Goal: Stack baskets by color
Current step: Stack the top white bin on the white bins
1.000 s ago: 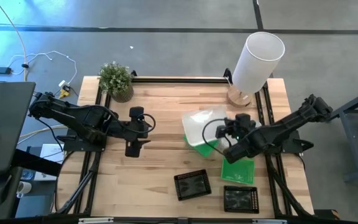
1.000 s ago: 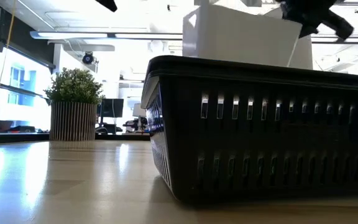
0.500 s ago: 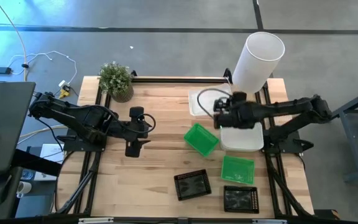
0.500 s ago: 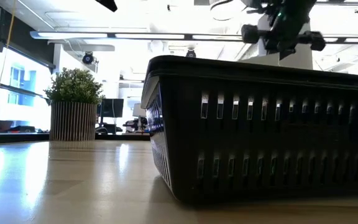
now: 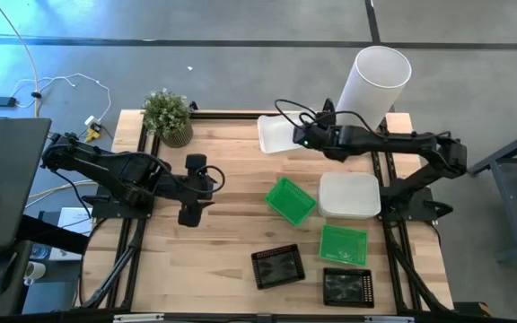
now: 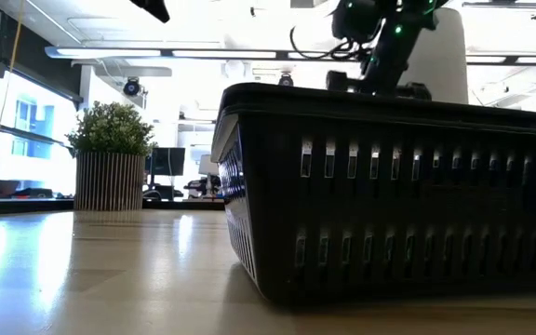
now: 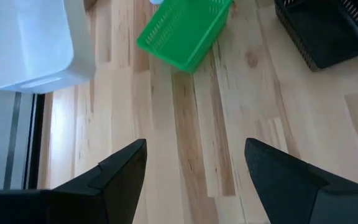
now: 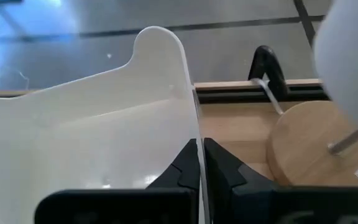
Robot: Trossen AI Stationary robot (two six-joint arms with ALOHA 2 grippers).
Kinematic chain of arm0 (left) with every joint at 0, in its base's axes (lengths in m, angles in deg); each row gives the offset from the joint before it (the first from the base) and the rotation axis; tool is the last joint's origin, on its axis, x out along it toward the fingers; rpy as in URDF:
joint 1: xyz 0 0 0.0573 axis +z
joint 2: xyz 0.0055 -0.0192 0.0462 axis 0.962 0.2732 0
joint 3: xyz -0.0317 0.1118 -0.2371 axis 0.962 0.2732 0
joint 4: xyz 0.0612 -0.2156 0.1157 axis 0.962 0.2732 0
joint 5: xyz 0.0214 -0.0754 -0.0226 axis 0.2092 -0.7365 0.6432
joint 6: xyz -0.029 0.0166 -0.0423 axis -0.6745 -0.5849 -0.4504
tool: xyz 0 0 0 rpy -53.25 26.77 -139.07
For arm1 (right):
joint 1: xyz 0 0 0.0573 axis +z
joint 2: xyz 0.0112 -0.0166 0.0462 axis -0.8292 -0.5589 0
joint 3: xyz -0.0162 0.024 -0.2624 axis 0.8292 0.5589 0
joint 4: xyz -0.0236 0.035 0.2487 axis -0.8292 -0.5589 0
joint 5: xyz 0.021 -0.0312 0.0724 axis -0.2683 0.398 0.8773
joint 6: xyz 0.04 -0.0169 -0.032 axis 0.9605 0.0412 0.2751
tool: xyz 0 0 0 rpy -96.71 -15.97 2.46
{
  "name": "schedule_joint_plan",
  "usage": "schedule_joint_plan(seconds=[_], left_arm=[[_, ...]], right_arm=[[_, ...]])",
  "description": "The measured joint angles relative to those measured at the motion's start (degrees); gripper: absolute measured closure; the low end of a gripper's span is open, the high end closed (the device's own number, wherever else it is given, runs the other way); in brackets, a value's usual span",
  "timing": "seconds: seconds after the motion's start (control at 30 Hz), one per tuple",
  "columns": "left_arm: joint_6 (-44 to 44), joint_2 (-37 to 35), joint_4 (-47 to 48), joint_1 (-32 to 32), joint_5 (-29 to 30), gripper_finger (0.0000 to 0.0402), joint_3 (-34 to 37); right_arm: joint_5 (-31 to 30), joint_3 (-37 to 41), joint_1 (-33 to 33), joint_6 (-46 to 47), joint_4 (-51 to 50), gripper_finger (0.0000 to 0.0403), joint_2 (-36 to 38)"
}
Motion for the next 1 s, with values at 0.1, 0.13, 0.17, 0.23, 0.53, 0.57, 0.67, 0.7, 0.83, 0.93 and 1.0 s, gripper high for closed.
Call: schedule_joint_plan(seconds=[0.1,0.13,0.17,0.23,0.53,0.57,0.67,0.7,0.83,0.93,1.0], left_arm=[[-1.34,0.00,1.35,0.02,0.02,0.0144,0.00],[-1.72,0.00,1.80,0.00,0.00,0.0144,0.00],[-2.10,0.00,2.10,0.00,0.00,0.0144,0.00],[-2.82,0.00,2.39,0.00,0.00,0.0144,0.00],[-4.30,0.00,2.51,0.02,0.00,0.0144,0.00],[-4.33,0.00,2.52,0.00,0.00,0.0144,0.00],[-4.86,0.00,2.53,0.00,0.00,0.0144,0.00],[-5.03,0.00,2.53,0.01,0.00,0.0144,0.00],[-5.93,0.00,2.88,0.00,-0.02,0.0144,0.00],[-5.98,0.00,2.94,0.02,-0.02,0.0144,0.00],[-5.98,0.00,2.94,0.00,-0.02,0.0144,0.00]], right_arm=[[1.52,0.00,-1.07,-0.47,0.10,0.0403,-0.87],[2.04,0.00,-1.33,-0.47,0.12,0.0403,-0.99],[2.08,0.01,-1.57,-0.47,0.22,0.0403,-1.05],[2.16,0.01,-1.81,-0.48,0.65,0.0403,-1.06],[3.79,0.00,-1.54,0.38,1.39,0.0403,-4.17],[4.43,0.00,-1.54,0.43,1.74,0.0403,-5.00],[6.46,0.02,-1.54,0.29,3.75,0.0403,-7.34],[6.96,0.00,-1.54,0.09,4.57,0.0403,-8.01],[8.00,0.00,-1.43,0.01,6.61,0.0403,-10.03],[8.03,0.01,-1.42,0.41,7.17,0.0403,-11.19],[8.03,0.01,-1.47,1.09,7.42,0.0403,-11.76]])
